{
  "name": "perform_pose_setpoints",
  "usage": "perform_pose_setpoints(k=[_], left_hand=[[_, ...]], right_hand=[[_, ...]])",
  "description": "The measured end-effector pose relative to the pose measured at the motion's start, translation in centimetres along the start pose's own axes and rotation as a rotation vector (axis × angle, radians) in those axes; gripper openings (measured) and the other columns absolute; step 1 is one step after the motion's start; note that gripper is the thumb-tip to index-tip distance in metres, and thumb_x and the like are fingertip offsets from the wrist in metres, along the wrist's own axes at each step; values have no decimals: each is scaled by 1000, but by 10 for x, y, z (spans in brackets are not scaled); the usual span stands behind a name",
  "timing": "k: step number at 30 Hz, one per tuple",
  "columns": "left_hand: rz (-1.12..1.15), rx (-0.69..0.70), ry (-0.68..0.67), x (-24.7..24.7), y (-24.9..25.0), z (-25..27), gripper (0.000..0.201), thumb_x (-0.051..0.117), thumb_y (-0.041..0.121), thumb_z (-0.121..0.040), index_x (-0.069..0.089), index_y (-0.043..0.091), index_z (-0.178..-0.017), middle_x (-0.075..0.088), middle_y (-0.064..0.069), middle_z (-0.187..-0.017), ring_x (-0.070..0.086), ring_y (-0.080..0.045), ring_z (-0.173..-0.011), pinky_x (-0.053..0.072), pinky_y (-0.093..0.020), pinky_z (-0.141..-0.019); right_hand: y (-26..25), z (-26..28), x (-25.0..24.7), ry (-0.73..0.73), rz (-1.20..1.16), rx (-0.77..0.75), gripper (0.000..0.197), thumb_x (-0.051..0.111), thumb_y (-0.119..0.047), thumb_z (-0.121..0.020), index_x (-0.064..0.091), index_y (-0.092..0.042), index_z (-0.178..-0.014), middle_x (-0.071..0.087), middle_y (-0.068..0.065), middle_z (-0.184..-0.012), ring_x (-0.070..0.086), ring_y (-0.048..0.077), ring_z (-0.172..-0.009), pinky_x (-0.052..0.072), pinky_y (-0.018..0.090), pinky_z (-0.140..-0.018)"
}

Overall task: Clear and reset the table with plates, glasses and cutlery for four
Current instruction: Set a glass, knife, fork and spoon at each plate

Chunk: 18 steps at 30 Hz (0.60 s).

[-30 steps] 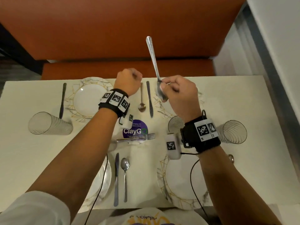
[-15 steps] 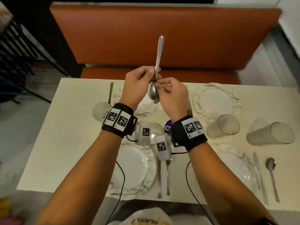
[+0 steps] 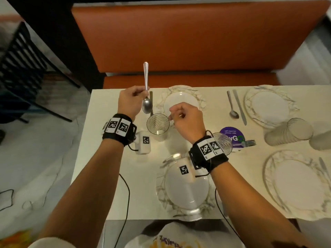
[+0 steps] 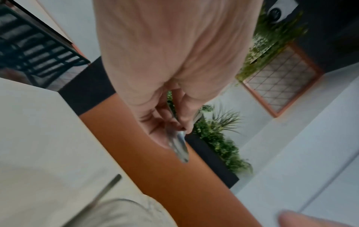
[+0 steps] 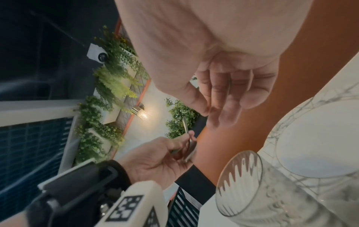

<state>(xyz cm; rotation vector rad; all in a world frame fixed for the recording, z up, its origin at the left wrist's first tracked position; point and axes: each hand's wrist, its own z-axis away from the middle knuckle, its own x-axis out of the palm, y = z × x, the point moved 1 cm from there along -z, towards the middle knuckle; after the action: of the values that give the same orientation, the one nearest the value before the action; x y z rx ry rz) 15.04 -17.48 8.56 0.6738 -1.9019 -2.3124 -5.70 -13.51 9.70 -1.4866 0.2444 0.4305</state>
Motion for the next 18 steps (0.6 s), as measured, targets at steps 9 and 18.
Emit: perform_pose_setpoints(k=[9, 18], left_hand=[[-261, -251, 21, -15, -103, -69, 12, 76, 18, -92, 83, 20, -102, 80, 0, -103, 73, -21, -102, 55, -26, -91], [-468, -322, -98, 13, -141, -100, 8, 77, 22, -92, 83, 18, -95, 80, -3, -99, 74, -24, -98, 59, -34, -94]], right_hand=[[18, -24, 21, 25, 147, -14, 15, 65, -10, -90, 73, -20, -98, 72, -10, -85, 63, 3, -69, 49, 14, -65], [40, -37, 38, -50, 242, 16, 15, 66, -19, -92, 71, -20, -105, 67, -5, -94, 57, 3, -72, 50, 21, -72]])
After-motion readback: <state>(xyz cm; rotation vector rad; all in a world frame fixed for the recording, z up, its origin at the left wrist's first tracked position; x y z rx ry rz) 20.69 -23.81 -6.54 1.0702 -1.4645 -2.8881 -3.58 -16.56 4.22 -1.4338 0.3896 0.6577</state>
